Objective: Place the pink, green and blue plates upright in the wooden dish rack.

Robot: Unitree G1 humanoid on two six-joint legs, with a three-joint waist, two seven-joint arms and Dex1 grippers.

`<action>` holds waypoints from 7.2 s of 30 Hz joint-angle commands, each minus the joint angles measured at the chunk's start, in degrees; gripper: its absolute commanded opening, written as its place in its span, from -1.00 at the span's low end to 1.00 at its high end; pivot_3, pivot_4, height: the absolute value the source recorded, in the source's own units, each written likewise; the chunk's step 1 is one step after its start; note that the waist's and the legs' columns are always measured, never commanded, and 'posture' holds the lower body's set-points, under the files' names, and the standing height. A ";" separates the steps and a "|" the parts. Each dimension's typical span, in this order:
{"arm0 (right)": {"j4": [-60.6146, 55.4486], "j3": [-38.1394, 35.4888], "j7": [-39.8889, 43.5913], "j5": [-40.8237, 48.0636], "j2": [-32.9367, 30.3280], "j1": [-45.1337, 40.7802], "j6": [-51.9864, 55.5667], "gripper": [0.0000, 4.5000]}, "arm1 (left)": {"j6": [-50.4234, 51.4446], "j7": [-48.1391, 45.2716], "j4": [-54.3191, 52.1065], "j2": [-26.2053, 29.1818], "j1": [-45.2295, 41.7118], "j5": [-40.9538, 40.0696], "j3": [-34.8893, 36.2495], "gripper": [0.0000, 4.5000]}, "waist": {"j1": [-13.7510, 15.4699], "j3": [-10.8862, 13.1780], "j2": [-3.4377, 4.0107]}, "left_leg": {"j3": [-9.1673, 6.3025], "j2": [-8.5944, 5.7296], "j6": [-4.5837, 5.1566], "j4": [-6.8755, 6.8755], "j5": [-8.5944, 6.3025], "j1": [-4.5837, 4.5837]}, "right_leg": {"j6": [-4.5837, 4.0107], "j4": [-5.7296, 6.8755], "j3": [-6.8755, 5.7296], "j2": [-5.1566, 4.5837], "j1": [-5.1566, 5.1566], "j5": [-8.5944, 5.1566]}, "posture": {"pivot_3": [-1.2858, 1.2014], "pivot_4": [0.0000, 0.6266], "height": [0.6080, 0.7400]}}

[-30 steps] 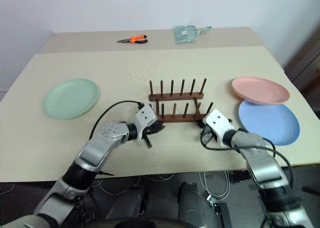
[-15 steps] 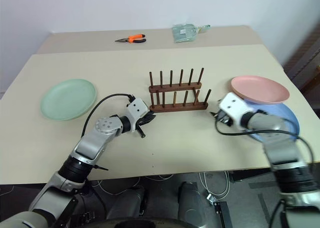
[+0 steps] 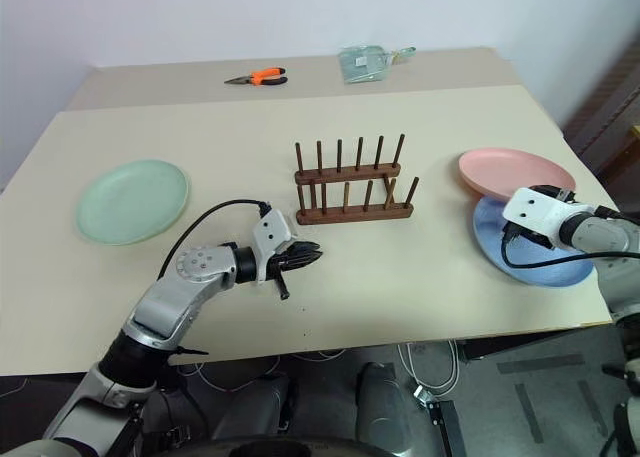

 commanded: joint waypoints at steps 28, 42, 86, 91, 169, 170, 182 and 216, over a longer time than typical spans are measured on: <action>-46.70 -30.73 -11.67 81.84 18.85 -4.08 61.33 -0.99 | -0.93 -0.57 -2.22 1.37 -0.72 -3.74 2.27 -0.78 | 1.34 0.05 0.07 | -0.39 -0.01 0.06 -0.05 -0.03 -0.13 | -0.01 -0.07 -0.19 0.06 0.01 -0.01 | 0.03 -0.52 1.00; -47.31 -23.29 -10.88 69.84 16.73 -6.05 55.62 0.17 | 1.92 -0.92 -3.97 1.12 0.29 -8.10 5.11 -0.38 | 1.40 0.06 0.09 | -0.34 0.00 0.06 -0.03 -0.03 -0.14 | 0.15 -0.06 -0.18 0.06 -0.02 -0.11 | 0.03 -0.52 1.00; -54.64 10.06 11.27 30.42 21.54 -11.65 26.40 1.00 | 11.83 39.67 -2.32 -9.00 -19.18 -18.66 43.26 -0.98 | 1.35 0.23 -0.77 | -0.54 -0.10 -0.24 -0.10 0.08 -0.18 | 0.25 -0.01 -0.26 0.08 -0.07 0.08 | 0.03 -0.52 1.00; -43.17 17.38 7.86 14.46 24.30 -19.45 13.68 1.00 | 14.61 39.73 -5.14 -10.68 -23.94 -21.96 37.87 -0.98 | 0.56 0.23 -0.76 | -0.50 -0.08 -0.24 -0.14 0.09 -0.12 | 0.44 0.01 -0.26 0.09 -0.08 -0.03 | 0.03 -0.52 1.00; -55.57 -24.46 -3.60 39.87 7.19 30.23 49.64 1.00 | 3.05 -5.12 -8.30 10.46 0.62 -18.46 5.29 0.59 | 0.65 0.51 -0.09 | 0.17 0.15 0.26 -0.16 -0.22 -0.18 | 0.11 -0.38 -0.06 0.01 0.16 -0.32 | 0.03 -0.52 1.00; -53.57 -22.36 -4.79 37.69 7.62 30.04 49.13 1.00 | 3.09 -5.18 -8.31 10.34 0.52 -18.30 5.28 0.59 | 0.51 0.51 -0.08 | 0.14 0.21 0.25 -0.15 -0.22 -0.16 | 0.10 -0.49 -0.19 0.01 0.14 -0.32 | 0.03 -0.52 1.00; -43.19 -17.64 -5.83 31.16 9.80 23.66 47.66 -0.98 | 3.62 -4.07 -10.15 10.48 1.94 -17.73 6.69 0.59 | 1.45 0.52 -0.05 | 0.11 0.08 0.44 -0.12 -0.29 -0.21 | 0.19 -0.85 -0.05 -0.03 0.15 -0.14 | 0.03 -0.52 1.00; -51.06 -11.83 -51.03 103.59 48.68 -22.52 56.48 -0.99 | 3.14 -2.06 -10.10 13.30 6.65 -17.53 13.39 0.59 | -0.06 0.66 0.14 | -0.36 0.06 0.39 -0.20 -0.24 -0.22 | -0.03 -0.62 -0.10 0.09 -0.10 0.18 | 0.03 -0.52 1.00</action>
